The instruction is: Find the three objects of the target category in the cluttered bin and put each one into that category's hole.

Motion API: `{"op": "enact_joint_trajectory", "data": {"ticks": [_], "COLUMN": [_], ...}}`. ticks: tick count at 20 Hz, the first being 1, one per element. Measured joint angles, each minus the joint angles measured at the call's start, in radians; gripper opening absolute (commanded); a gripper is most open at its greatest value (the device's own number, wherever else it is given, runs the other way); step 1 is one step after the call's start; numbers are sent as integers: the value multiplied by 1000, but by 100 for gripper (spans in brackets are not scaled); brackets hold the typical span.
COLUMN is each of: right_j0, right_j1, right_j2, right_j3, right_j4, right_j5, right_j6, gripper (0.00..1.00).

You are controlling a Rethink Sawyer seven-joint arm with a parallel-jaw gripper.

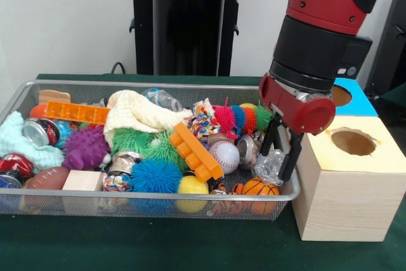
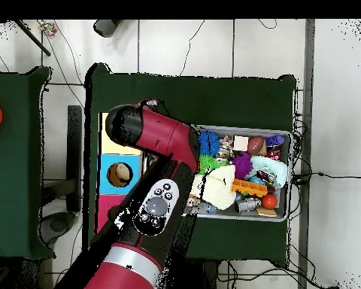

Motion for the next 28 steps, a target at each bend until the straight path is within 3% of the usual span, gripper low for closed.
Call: {"op": "enact_joint_trajectory", "data": {"ticks": [10,28], "right_j0": [-19,-60], "right_j1": [-22,-49], "right_j2": [55,95], "right_j3": [10,65], "right_j4": [-3,-98], "right_j5": [-66,-78], "right_j6": [0,0], "gripper": [100,100]}}
